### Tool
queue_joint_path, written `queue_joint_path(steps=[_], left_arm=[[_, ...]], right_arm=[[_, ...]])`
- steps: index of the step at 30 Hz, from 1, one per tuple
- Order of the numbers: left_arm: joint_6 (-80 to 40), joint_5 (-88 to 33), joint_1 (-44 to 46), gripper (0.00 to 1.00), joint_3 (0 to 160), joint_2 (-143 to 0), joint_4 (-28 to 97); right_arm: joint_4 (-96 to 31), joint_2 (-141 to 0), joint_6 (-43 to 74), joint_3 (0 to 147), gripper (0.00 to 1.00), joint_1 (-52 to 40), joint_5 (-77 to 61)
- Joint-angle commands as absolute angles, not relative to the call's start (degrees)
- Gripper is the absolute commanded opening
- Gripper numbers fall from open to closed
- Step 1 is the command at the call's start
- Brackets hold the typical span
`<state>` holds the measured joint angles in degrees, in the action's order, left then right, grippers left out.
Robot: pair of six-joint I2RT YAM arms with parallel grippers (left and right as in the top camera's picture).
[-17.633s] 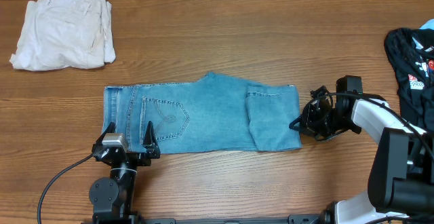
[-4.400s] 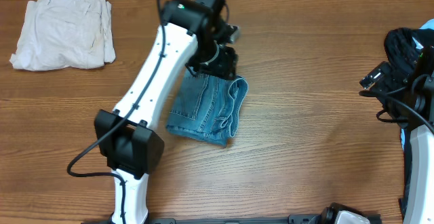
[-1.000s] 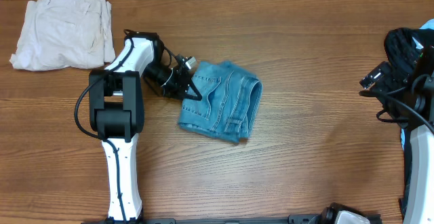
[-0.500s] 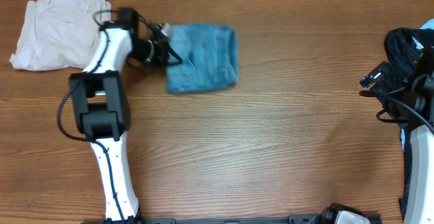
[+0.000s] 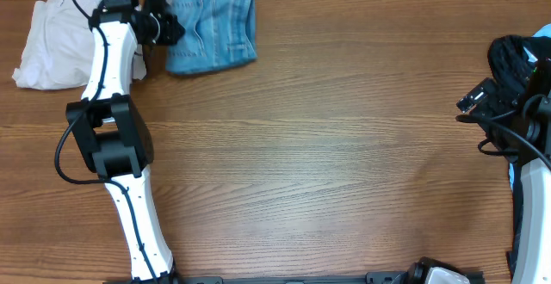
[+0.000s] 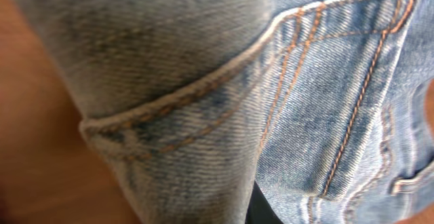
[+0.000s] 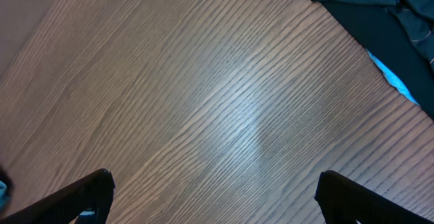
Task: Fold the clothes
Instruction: 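Lift the jeans bundle and carry it to the top-left onto the white garment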
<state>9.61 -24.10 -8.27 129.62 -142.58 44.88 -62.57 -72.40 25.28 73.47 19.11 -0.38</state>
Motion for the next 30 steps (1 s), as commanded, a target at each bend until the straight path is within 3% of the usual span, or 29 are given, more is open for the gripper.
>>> queue_joint_path(steps=[1, 30], left_arm=[[11.1, -20.0, -10.3, 0.04, 136.6, -142.8, 43.8], [-8.3, -17.3, -22.9, 0.04, 151.0, -142.7, 51.0]], right_arm=[[-62.3, -72.3, 25.6, 74.2, 1.0, 19.2, 0.4], [-62.3, -72.3, 25.6, 74.2, 1.0, 19.2, 0.4]])
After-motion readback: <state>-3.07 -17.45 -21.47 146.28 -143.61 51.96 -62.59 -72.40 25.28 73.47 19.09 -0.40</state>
